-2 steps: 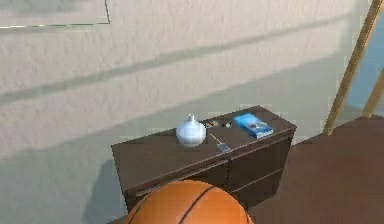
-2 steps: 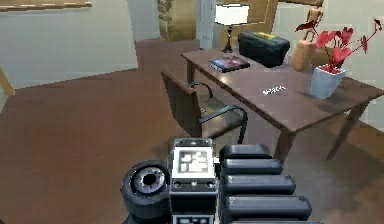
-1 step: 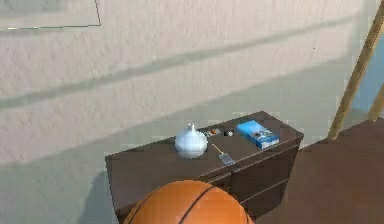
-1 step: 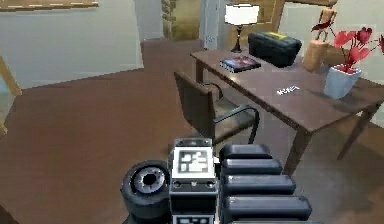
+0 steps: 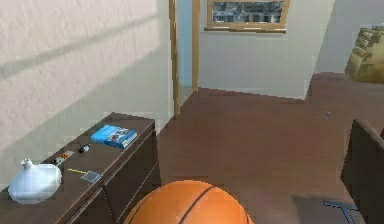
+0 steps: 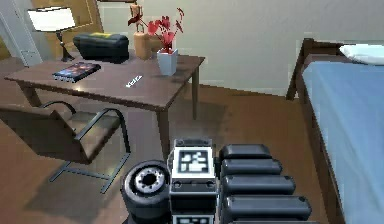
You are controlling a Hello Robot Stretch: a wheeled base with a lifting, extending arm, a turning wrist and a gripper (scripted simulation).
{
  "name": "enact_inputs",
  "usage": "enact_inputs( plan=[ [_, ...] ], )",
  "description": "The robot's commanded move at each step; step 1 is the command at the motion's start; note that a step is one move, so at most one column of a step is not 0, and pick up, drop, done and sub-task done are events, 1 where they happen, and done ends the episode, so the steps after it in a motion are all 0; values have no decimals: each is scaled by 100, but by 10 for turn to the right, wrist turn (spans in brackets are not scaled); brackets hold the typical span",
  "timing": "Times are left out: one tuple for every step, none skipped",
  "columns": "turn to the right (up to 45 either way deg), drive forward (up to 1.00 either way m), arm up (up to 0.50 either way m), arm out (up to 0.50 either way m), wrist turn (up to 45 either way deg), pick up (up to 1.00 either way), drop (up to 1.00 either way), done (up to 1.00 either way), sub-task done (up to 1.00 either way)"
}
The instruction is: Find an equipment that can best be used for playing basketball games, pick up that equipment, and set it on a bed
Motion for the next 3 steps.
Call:
enact_inputs(
  plan=[
    [90,0,0,0,0,0,0,0,0],
    [0,100,0,0,0,0,0,0,0],
    [60,0,0,0,0,0,0,0,0]
  ],
)
